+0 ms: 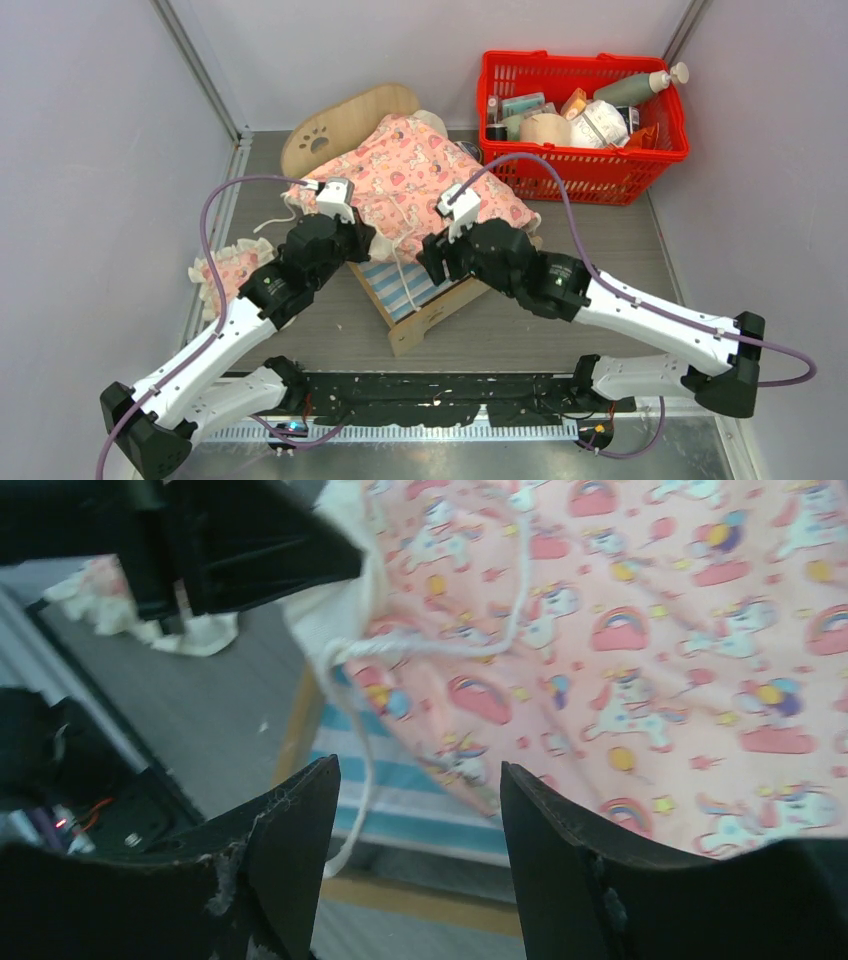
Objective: Set up the pet bed
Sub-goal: Cross the ropes on the bed frame.
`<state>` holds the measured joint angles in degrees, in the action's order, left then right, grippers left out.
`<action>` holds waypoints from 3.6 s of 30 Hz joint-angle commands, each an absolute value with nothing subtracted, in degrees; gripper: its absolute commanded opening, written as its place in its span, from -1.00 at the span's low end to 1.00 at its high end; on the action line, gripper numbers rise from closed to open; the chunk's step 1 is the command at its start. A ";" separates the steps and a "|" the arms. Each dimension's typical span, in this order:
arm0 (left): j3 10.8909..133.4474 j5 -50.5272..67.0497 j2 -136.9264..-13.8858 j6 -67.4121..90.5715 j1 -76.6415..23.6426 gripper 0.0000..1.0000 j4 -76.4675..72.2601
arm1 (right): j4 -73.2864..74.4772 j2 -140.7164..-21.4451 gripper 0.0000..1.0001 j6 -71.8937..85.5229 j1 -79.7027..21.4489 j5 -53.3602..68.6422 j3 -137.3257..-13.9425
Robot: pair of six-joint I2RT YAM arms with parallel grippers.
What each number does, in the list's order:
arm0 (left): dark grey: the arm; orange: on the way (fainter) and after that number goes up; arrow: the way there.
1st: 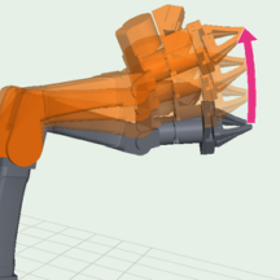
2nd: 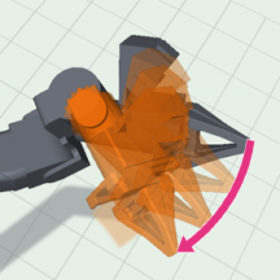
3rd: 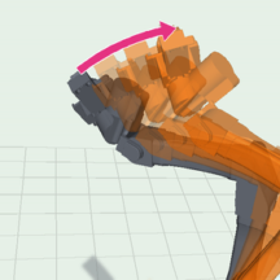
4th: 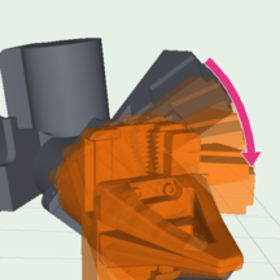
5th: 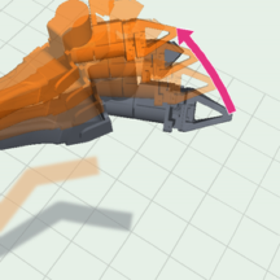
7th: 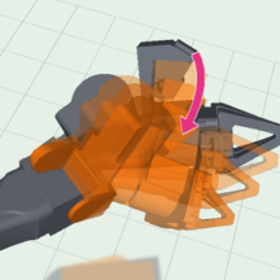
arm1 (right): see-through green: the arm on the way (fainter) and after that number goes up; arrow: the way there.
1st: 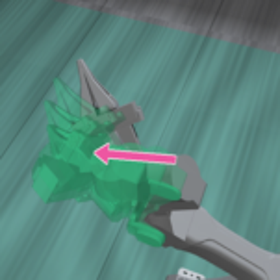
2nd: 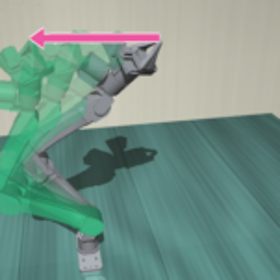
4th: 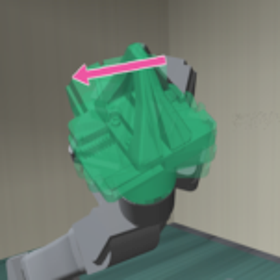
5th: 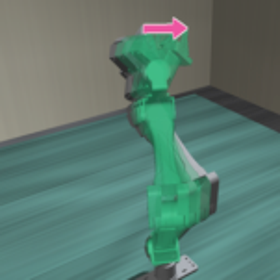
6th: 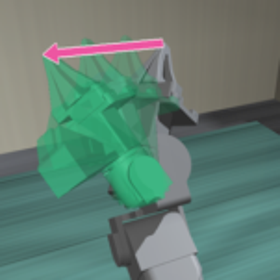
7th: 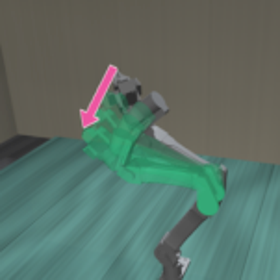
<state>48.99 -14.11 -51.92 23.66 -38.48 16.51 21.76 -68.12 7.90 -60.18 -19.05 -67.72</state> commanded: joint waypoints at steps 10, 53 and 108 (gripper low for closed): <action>50.02 -11.53 -51.83 26.81 -37.22 -1.00 14.17 | -4.08 -69.14 0.22 18.63 -66.59 -12.52 -52.30; 55.70 -6.67 -48.43 28.59 -33.97 -1.00 16.82 | -9.39 -68.55 -0.89 10.90 -66.55 -13.92 -55.96; 50.10 -18.30 -39.99 24.49 -30.83 0.56 37.49 | -6.52 -74.36 -0.90 26.25 -72.65 -14.47 -46.94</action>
